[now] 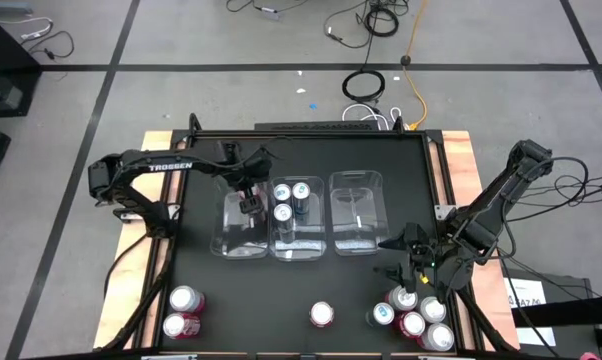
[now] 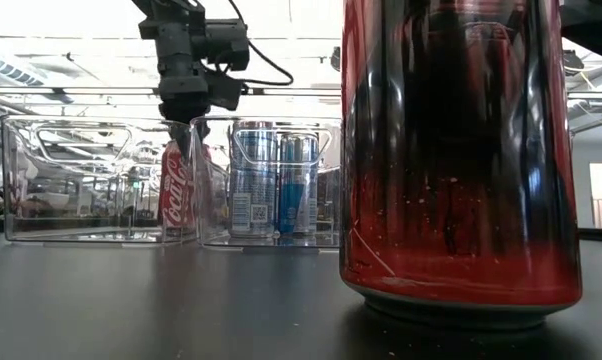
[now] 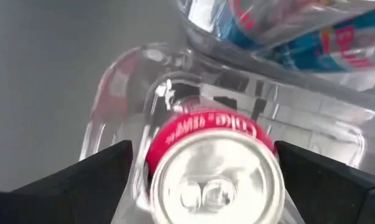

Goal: Sort soda cans
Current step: Put the red soda can into the left transparent bin

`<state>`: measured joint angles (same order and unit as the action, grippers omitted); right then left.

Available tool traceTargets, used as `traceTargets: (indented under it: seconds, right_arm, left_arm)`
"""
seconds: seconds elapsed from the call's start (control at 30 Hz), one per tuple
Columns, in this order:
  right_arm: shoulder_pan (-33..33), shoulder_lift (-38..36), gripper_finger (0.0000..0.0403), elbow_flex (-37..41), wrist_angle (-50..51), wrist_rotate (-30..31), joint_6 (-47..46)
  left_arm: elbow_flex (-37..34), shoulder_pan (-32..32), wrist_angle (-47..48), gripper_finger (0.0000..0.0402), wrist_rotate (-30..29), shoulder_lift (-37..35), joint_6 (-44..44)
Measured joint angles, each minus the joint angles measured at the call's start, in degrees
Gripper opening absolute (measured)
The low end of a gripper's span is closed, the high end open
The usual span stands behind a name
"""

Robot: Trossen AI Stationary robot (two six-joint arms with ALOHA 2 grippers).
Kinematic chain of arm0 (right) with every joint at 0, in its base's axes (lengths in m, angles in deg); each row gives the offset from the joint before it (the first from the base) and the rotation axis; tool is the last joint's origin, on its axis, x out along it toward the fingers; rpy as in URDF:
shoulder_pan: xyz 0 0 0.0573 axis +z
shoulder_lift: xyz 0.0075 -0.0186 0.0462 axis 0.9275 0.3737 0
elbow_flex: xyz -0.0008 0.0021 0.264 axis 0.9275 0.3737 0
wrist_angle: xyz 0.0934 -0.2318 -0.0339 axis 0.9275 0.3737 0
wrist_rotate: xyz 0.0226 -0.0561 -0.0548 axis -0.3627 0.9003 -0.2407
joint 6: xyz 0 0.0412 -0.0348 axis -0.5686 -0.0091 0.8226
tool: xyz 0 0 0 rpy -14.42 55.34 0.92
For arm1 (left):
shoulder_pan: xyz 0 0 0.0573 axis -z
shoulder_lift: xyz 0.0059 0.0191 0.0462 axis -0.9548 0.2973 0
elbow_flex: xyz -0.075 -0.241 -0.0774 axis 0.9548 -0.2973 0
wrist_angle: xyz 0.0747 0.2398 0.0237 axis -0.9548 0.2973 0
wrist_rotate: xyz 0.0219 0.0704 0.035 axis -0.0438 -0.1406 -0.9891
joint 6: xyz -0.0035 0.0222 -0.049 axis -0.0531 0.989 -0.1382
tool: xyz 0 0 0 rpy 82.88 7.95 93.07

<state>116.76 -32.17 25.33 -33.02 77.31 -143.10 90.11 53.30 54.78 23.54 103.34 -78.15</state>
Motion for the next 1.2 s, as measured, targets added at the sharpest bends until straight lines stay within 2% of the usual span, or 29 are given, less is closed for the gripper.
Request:
traceTargets:
  seconds: [0.17,0.33,0.57,0.8,1.0,1.2]
  right_arm:
    - [0.0,0.0,0.0400,0.0,0.0,0.0,1.1]
    - [0.0,0.0,0.0400,0.0,0.0,-0.3,1.9]
    - [0.0,0.0,0.0400,0.0,0.0,-0.6,4.8]
    - [0.0,0.0,0.0400,0.0,-0.4,-4.4,6.1]
    - [0.0,0.0,0.0400,0.0,-0.4,-6.6,6.7]
    - [0.0,0.0,0.0400,0.0,-0.3,-9.5,9.2]
  left_arm:
    - [3.9,0.0,8.3,0.0396,-0.2,-0.6,-4.4]
    - [4.7,1.2,12.9,0.0396,-0.5,-4.2,-9.9]
    - [4.8,7.1,14.9,0.0396,-0.5,-13.3,-25.9]
    - [4.8,22.2,14.8,0.0396,-3.4,-18.9,-47.7]
    - [4.8,37.9,14.7,0.0396,-9.4,-17.5,-70.1]
    - [4.8,51.9,13.9,0.0396,-10.5,-15.5,-92.1]
